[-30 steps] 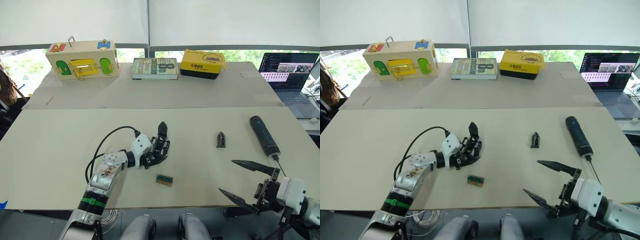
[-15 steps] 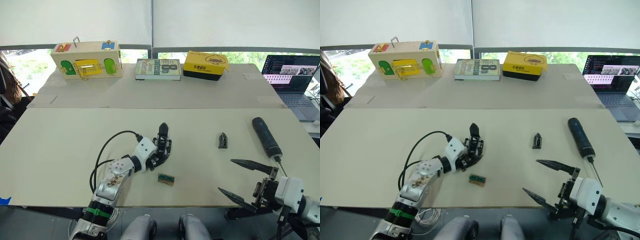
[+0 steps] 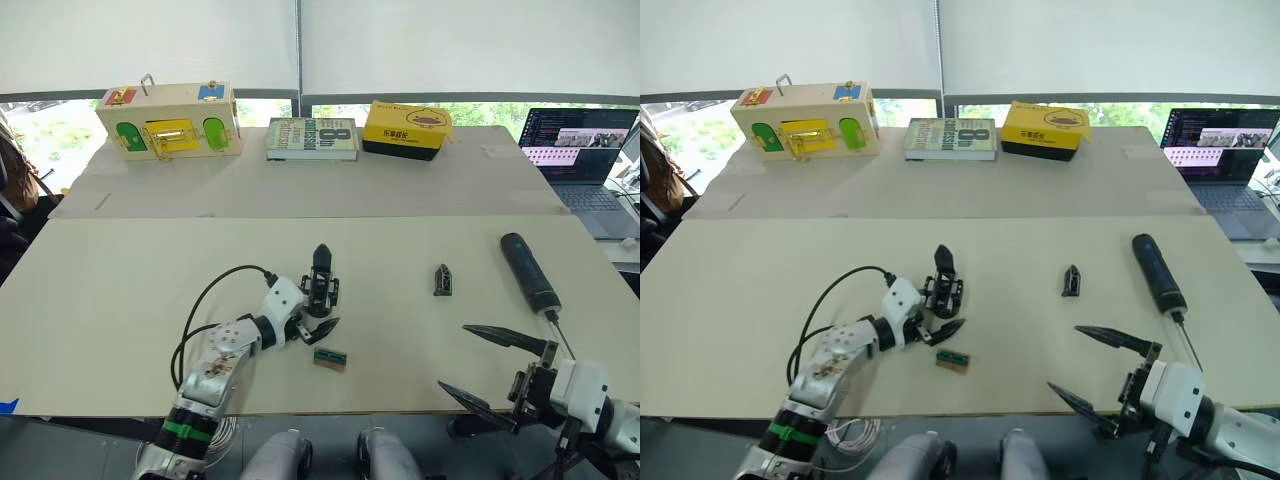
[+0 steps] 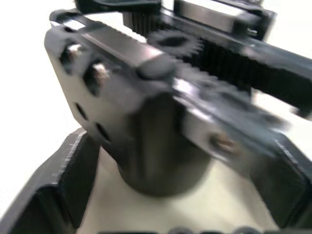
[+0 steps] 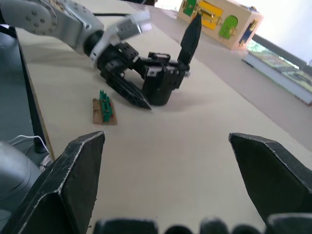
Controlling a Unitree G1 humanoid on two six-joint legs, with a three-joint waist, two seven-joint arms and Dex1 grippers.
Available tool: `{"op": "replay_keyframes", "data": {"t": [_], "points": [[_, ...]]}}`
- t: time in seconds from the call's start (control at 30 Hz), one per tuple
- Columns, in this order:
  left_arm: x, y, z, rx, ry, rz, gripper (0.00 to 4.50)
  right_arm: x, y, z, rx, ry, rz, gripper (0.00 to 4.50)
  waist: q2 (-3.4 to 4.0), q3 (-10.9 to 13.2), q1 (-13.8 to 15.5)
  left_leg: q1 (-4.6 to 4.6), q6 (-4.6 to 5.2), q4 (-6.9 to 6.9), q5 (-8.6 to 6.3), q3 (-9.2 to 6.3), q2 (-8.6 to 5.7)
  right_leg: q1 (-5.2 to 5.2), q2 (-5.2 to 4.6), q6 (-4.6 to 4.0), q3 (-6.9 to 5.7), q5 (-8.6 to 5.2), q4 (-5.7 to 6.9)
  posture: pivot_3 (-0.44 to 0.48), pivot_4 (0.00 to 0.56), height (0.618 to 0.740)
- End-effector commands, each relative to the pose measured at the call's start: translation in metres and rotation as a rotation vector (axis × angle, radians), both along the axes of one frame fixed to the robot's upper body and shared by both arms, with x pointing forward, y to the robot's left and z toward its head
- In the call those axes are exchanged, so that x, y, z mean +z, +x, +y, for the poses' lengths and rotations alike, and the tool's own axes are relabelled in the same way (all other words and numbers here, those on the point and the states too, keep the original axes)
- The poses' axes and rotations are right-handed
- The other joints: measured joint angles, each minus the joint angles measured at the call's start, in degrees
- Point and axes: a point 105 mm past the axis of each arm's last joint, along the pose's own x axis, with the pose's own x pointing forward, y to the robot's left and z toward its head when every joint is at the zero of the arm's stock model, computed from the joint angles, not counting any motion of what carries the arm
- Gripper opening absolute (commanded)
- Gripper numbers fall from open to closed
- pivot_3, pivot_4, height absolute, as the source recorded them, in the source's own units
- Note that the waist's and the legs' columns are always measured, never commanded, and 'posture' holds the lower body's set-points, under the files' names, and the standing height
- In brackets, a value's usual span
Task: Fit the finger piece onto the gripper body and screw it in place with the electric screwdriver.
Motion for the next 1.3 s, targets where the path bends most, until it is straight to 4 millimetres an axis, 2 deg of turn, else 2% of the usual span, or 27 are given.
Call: {"op": "replay_keyframes", "data": {"t": [0.03, 0.2, 0.37, 0.53, 0.7, 0.77, 0.87, 0.97, 1.07, 1.13, 1.2, 1.3], "points": [[0.009, -0.006, 0.023, -0.02, 0.008, -0.001, 4.46, 0.014, -0.004, -0.002, -0.009, 0.011, -0.07, 4.5, 0.01, 0.0, -0.2, 0.0, 0.0, 0.0, 0.0, 0.0, 0.01, 0.0, 0.0, 0.0, 0.0, 0.0, 0.01, 0.0, 0.15, 0.74], [0.016, -0.009, 0.059, -0.047, 0.032, 0.007, 4.46, 0.012, -0.008, -0.006, -0.08, 0.049, -0.049, 4.5, 0.03, 0.0, -0.3, 0.03, -0.01, 0.0, 0.0, -0.01, 0.05, 0.05, -0.03, 0.02, 0.01, 0.0, 0.03, 0.0, 0.15, 0.74], [0.038, -0.024, 0.085, -0.195, -0.043, 0.018, 4.46, 0.005, -0.01, -0.032, -0.348, 0.176, 0.008, 4.5, 0.09, 0.0, -0.1, -0.08, -0.01, -0.01, -0.01, -0.02, 0.05, -0.09, -0.02, -0.07, -0.01, -0.06, 0.03, 0.0, 0.15, 0.74], [0.071, -0.019, 0.101, -0.242, -0.079, -0.033, 4.46, -0.008, -0.019, -0.041, -0.448, 0.164, 0.063, 4.5, 0.1, 0.1, 0.0, -0.14, 0.02, -0.02, -0.04, 0.0, 0.03, -0.13, -0.04, -0.08, 0.0, -0.06, 0.01, 0.0, 0.15, 0.74], [0.088, -0.013, 0.11, -0.221, -0.098, -0.069, 4.46, -0.004, -0.007, -0.053, -0.611, 0.138, 0.034, 4.5, 0.22, 0.0, -0.5, -0.06, 0.01, -0.02, -0.04, 0.0, 0.04, -0.05, -0.05, -0.11, 0.11, -0.1, 0.03, 0.0, 0.15, 0.74], [0.096, -0.011, 0.109, -0.207, -0.128, -0.076, 4.46, -0.002, 0.0, -0.051, -0.668, 0.155, 0.075, 4.5, 0.21, 0.0, -0.9, -0.09, 0.0, -0.02, -0.04, 0.0, 0.06, -0.12, -0.05, -0.09, 0.21, -0.09, 0.07, 0.0, 0.15, 0.74], [0.11, -0.008, 0.107, -0.188, -0.175, -0.089, 4.46, 0.008, 0.012, -0.04, -0.659, 0.172, 0.114, 4.5, 0.22, 0.0, -1.1, -0.19, -0.04, -0.02, -0.01, 0.0, 0.07, -0.29, -0.01, -0.07, 0.16, -0.06, 0.12, 0.0, 0.15, 0.74], [0.124, -0.003, 0.099, -0.193, -0.23, -0.11, 4.46, 0.011, 0.029, -0.044, -0.724, 0.152, 0.198, 4.5, 0.12, 0.1, -1.0, -0.32, -0.08, -0.02, 0.02, 0.0, 0.05, -0.41, -0.01, -0.03, 0.03, -0.01, 0.11, 0.0, 0.15, 0.74], [0.133, -0.005, 0.084, -0.273, -0.214, -0.132, 4.46, 0.02, 0.054, -0.044, -0.743, 0.15, 0.267, 4.5, 0.08, 0.1, -1.0, -0.35, -0.09, -0.02, 0.04, 0.01, -0.01, -0.38, -0.05, -0.01, 0.02, 0.06, 0.05, 0.0, 0.15, 0.74], [0.138, -0.003, 0.076, -0.306, -0.21, -0.15, 4.46, 0.02, 0.068, -0.047, -0.775, 0.177, 0.401, 4.5, 0.01, 0.1, -1.1, -0.36, -0.08, -0.01, 0.04, 0.06, -0.01, -0.38, -0.06, -0.01, 0.05, 0.08, 0.04, 0.0, 0.15, 0.74], [0.142, -0.002, 0.071, -0.325, -0.202, -0.165, 4.46, 0.026, 0.08, -0.047, -0.766, 0.133, 0.481, 4.5, 0.0, 0.1, -1.0, -0.44, -0.06, -0.01, 0.05, 0.08, 0.0, -0.41, -0.08, -0.06, 0.02, 0.18, -0.02, 0.0, 0.15, 0.74], [0.143, -0.007, 0.062, -0.365, -0.188, -0.159, 4.46, 0.032, 0.1, -0.053, -0.819, 0.101, 0.587, 4.5, -0.01, 0.1, -1.1, -0.6, 0.05, -0.01, 0.11, 0.07, 0.03, -0.6, -0.06, -0.63, -0.01, 0.42, -0.02, 0.0, 0.15, 0.74]]}}
